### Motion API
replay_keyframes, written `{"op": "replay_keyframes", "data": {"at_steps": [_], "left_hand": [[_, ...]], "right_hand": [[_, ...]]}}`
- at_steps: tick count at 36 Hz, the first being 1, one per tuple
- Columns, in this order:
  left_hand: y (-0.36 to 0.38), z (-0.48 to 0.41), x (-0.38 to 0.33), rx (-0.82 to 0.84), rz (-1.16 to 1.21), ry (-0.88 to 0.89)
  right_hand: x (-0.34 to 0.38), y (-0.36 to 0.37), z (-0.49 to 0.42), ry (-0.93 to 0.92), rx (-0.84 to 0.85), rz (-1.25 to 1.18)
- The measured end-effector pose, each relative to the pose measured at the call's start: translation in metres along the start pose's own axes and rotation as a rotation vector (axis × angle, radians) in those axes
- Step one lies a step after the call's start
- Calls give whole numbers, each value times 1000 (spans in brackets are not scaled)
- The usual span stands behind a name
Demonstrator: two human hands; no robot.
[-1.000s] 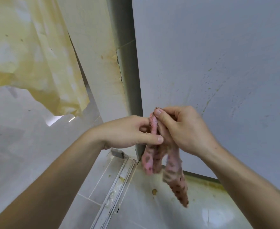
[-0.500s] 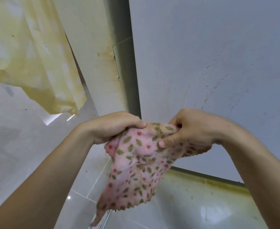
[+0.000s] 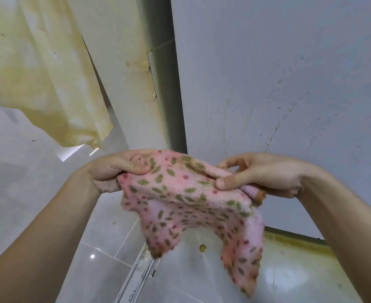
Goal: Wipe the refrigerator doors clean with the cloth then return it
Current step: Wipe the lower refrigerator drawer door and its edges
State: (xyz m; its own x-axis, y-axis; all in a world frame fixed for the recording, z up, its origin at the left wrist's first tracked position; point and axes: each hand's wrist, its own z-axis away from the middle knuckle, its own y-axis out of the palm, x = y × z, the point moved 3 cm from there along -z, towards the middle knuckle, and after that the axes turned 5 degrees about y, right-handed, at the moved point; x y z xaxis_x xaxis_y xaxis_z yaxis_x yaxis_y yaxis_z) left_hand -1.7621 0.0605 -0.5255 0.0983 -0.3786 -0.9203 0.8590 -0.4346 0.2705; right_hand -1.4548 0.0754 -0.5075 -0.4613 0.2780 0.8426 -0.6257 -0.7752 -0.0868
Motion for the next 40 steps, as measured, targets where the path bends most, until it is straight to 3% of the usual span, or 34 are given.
{"op": "replay_keyframes", "data": {"at_steps": [3,7,19,22,26,29,36,40], "left_hand": [[-10,-3,4,-102,90,68],[-17,-9,4,-243,79,64],[-24,-3,6,-477,-337,-330],[-27,0,8,-451,-277,-401],[-31,6,7,-422,-172,-360],[-37,10,2,-401,-169,-309],[-38,14,-7,-273,-539,-439],[-37,13,-12,-285,-685,-429]], "right_hand": [[-7,2,-9,-58,106,-217],[-12,4,-16,-53,148,-210],[-22,4,-36,14,-253,-211],[-26,11,-43,5,-184,-343],[-32,17,-48,-22,-101,-531],[-40,10,-50,-8,-191,-562],[-37,10,-46,-35,-343,-395],[-37,7,-42,-84,-574,-232]]}}
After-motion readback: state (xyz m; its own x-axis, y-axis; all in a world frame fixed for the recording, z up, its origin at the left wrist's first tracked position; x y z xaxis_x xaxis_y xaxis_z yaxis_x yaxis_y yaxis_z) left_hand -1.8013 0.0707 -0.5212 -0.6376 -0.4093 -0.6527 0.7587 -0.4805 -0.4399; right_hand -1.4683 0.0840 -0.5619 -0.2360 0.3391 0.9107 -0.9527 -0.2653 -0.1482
